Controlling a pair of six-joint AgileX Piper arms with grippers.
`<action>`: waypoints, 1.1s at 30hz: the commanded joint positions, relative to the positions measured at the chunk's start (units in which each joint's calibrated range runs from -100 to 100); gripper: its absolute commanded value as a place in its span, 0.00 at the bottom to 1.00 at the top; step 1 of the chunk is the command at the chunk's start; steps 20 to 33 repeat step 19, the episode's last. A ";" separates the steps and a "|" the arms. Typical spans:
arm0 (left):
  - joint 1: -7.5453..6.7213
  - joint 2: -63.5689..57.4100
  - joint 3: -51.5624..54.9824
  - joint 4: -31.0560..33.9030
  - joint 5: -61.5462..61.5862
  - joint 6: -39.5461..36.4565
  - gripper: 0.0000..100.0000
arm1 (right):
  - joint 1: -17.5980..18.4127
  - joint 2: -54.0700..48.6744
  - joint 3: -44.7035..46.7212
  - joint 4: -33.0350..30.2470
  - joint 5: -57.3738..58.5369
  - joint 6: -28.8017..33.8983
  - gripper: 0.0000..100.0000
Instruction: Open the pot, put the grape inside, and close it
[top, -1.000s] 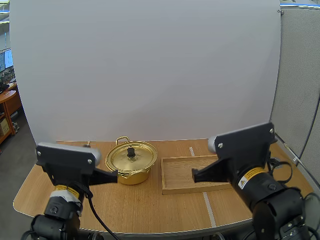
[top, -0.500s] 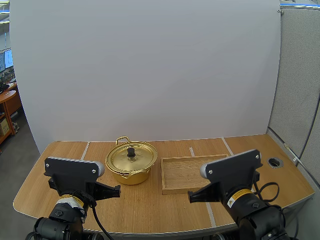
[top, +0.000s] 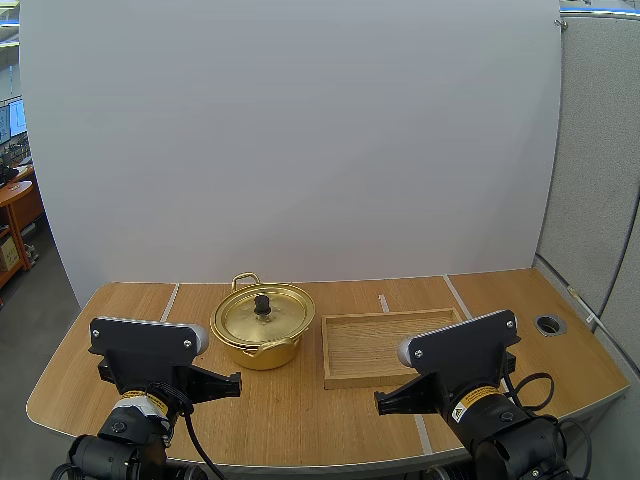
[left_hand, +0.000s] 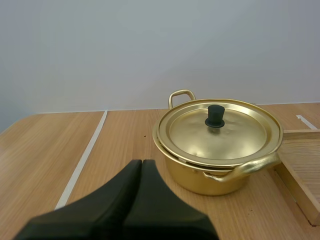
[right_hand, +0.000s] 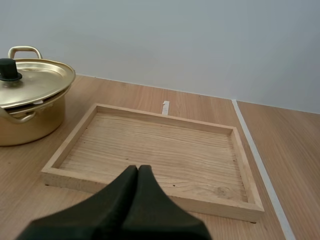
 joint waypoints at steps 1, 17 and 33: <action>0.16 -0.21 0.09 -1.15 -0.95 -0.62 0.00 | -0.27 -0.26 0.23 0.18 -0.34 0.17 0.00; 0.16 -0.21 0.09 -1.15 -0.95 -0.62 0.00 | -0.27 -0.26 0.23 0.18 -0.49 0.17 0.00; 0.16 -0.21 0.09 -1.15 -0.95 -0.62 0.00 | -0.27 -0.26 0.23 0.18 -0.49 0.17 0.00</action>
